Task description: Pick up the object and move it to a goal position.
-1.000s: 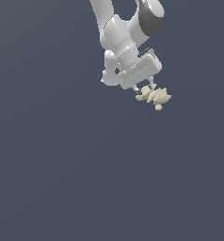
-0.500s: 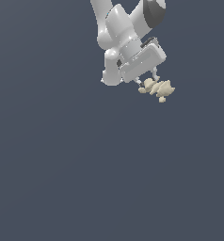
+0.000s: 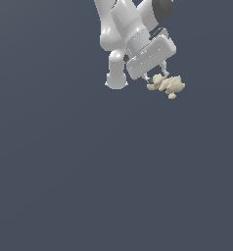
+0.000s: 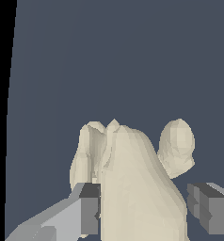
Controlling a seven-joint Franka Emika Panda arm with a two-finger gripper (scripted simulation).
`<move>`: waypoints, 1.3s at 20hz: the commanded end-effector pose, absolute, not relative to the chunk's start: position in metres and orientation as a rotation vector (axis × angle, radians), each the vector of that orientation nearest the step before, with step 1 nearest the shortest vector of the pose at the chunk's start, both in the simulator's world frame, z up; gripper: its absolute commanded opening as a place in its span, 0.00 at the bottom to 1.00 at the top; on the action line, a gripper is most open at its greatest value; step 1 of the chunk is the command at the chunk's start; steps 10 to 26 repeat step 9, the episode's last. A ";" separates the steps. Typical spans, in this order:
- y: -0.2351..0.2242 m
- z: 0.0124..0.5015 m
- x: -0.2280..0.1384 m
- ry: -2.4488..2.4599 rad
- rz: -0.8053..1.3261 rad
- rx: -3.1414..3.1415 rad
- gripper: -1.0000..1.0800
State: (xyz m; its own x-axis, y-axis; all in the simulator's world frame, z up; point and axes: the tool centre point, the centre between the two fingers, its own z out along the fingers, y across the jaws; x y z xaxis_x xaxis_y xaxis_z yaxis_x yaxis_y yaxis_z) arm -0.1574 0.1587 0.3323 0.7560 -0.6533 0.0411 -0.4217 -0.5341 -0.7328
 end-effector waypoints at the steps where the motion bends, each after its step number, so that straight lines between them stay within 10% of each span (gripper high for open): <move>1: 0.160 0.337 -0.160 0.800 -0.404 -2.211 0.00; 26: 0.163 0.344 -0.163 0.799 -0.402 -2.206 0.00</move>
